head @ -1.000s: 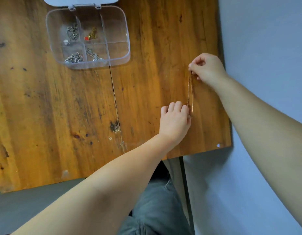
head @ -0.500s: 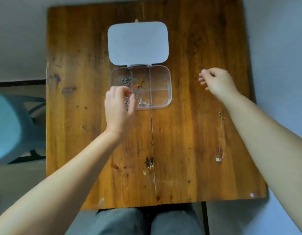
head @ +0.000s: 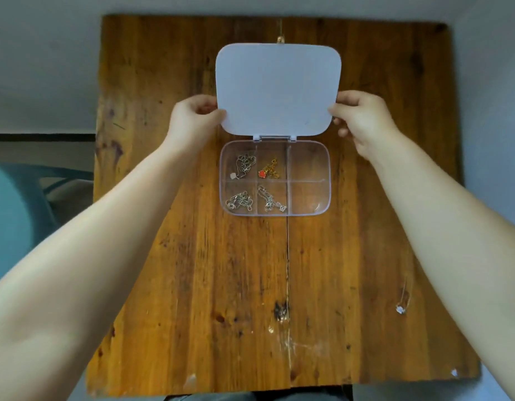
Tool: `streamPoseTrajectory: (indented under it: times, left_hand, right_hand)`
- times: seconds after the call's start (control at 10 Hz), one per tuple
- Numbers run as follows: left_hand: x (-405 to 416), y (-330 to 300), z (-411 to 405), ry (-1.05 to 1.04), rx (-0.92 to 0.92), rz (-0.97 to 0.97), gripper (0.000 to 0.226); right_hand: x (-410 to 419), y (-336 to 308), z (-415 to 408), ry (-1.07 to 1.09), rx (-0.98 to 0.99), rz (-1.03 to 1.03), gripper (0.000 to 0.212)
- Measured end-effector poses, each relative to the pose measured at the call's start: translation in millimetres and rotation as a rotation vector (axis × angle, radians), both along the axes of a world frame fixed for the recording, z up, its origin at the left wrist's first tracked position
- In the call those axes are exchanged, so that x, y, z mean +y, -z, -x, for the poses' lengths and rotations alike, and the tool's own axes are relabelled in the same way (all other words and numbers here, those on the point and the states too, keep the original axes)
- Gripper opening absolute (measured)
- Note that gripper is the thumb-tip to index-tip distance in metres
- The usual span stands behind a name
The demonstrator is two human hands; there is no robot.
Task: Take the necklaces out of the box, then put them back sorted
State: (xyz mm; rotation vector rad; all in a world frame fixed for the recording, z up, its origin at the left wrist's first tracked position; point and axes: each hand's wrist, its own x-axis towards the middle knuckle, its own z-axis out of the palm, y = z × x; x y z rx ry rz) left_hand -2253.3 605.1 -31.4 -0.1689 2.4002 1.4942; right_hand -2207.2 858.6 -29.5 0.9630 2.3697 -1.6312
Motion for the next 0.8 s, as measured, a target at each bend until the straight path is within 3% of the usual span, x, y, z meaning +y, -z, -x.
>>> streamPoseTrajectory:
  times: [0.2, 0.3, 0.4, 0.6, 0.8]
  left_hand:
    - [-31, -14, -37, 0.190, 0.163, 0.060, 0.015]
    - [-36, -10, -58, 0.214, 0.077, 0.025, 0.025]
    - [-37, -1, -74, 0.182, 0.019, 0.028, 0.033]
    - [-23, 1, -91, 0.229, 0.163, 0.282, 0.033]
    - [-14, -11, -117, 0.217, 0.115, 0.459, 0.033]
  right_hand:
    - [5, -24, -59, -0.367, 0.184, -0.281, 0.017]
    - [1, -15, -79, -0.487, 0.133, -0.395, 0.022]
    - [-7, -2, -88, -0.519, 0.090, -0.485, 0.024]
    - [-13, 5, -89, -0.492, 0.066, -0.509, 0.025]
    - [-16, -13, -100, -0.544, -0.038, -0.482, 0.031]
